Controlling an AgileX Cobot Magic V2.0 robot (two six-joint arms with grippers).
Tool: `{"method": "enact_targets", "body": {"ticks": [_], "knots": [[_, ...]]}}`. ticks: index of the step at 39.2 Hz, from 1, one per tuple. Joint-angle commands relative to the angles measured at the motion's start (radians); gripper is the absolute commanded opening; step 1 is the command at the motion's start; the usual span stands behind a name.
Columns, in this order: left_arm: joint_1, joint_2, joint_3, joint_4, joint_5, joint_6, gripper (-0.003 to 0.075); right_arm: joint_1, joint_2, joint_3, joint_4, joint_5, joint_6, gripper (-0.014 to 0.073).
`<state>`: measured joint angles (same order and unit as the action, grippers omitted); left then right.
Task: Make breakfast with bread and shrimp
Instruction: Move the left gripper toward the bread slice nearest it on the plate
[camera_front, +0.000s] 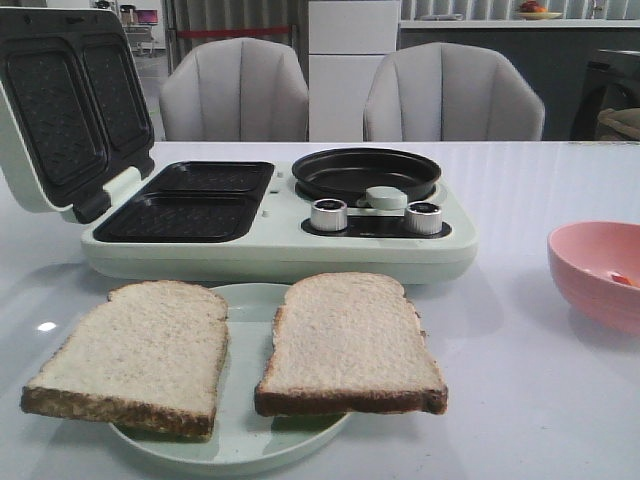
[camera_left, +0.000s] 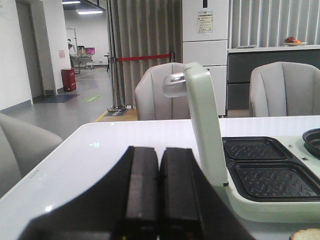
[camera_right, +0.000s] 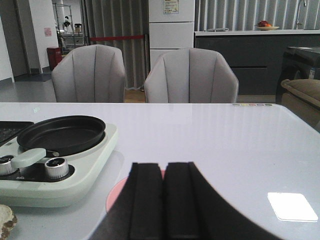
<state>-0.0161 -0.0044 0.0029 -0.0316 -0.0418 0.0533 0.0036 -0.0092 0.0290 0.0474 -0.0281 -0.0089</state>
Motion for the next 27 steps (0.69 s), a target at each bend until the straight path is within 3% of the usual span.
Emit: {"method": "enact_targets", "body": {"ticks": [1, 14, 23, 27], "knots": [[-0.008, -0.02, 0.006, -0.007, -0.088, -0.004, 0.0099, -0.006, -0.023, -0.019, -0.012, -0.092, -0.01, 0.0045], [-0.009, -0.02, -0.01, -0.005, -0.167, -0.004, 0.0099, -0.006, -0.023, -0.058, -0.011, -0.12, -0.009, 0.0045], [-0.009, -0.007, -0.217, -0.005, -0.167, -0.004, 0.0099, -0.006, -0.004, -0.329, 0.002, 0.129, -0.009, 0.0045], [-0.009, 0.027, -0.344, -0.004, -0.097, -0.004, 0.0099, -0.006, 0.055, -0.463, 0.001, 0.243, -0.009, 0.0045]]}}
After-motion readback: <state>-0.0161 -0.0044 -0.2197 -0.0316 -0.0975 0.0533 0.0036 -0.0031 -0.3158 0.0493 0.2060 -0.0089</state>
